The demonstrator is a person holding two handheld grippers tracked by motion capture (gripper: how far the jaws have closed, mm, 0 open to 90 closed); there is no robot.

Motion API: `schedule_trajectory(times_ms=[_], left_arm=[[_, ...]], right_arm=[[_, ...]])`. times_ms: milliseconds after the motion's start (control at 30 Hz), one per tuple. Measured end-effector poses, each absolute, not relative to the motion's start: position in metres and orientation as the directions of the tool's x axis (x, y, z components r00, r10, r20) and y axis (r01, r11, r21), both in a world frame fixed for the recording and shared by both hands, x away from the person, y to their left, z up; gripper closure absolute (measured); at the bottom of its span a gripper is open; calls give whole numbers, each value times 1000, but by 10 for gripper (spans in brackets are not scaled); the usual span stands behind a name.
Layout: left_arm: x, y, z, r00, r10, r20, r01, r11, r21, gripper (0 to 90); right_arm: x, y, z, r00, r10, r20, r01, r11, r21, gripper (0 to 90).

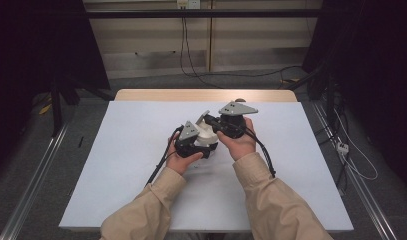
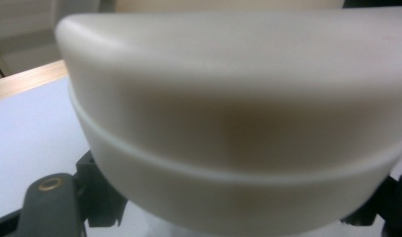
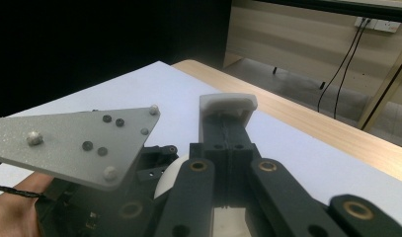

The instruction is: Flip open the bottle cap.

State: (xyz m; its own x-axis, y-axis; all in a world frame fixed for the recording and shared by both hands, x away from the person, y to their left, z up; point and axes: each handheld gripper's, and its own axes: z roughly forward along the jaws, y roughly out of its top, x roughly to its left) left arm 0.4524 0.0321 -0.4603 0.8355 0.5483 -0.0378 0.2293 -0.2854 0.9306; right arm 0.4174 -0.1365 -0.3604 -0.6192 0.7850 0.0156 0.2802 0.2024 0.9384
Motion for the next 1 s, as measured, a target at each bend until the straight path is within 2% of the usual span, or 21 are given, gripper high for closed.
schedule_trajectory(times_ms=[1000], left_arm=[[453, 33, -460, 836, 548, -25, 221, -295, 930, 187]], right_arm=[[429, -127, -357, -618, 786, -15, 261, 223, 939, 900]])
